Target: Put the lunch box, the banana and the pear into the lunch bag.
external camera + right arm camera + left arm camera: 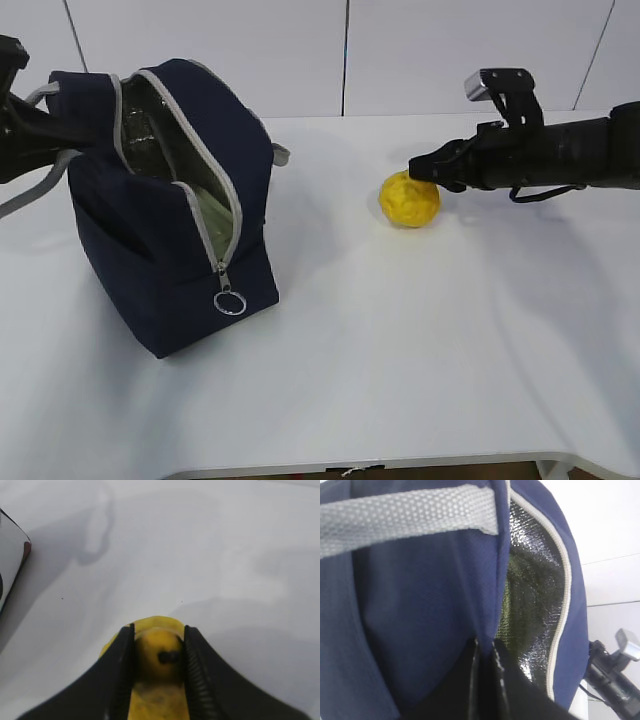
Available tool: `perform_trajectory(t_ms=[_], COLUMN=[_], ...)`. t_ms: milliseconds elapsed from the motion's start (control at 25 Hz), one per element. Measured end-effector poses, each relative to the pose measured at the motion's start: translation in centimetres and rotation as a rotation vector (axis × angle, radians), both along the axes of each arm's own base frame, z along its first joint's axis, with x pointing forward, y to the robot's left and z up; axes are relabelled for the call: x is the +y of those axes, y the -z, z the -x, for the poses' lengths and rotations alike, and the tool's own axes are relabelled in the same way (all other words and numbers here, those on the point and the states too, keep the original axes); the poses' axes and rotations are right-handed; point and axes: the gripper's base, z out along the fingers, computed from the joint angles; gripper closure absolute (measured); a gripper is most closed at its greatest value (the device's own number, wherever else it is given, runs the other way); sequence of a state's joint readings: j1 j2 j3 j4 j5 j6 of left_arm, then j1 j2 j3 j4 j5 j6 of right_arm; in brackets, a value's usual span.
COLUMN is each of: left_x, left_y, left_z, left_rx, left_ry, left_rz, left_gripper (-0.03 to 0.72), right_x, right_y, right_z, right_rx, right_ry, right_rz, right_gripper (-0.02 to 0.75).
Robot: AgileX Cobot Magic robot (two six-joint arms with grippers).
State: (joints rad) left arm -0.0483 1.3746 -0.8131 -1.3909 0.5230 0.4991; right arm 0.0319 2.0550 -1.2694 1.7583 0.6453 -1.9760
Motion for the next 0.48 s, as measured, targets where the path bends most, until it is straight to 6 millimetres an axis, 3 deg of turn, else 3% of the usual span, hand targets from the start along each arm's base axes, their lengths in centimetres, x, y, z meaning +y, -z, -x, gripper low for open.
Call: perform_trajectory(t_ms=[240, 480], left_x=[0.0, 0.0], left_y=[0.0, 0.0], left_z=[0.0, 0.0], left_rx=[0.000, 0.000], left_ry=[0.000, 0.000], left_rz=[0.000, 0.000], left_gripper=[0.701, 0.701], right_x=[0.4, 1.5], right_y=[-3.2, -7.9], right_z=[0.7, 2.6], right_rx=[-0.078, -0.201], right_ry=[-0.053, -0.198], right_rz=[-0.037, -0.139], right_gripper=[0.495, 0.495])
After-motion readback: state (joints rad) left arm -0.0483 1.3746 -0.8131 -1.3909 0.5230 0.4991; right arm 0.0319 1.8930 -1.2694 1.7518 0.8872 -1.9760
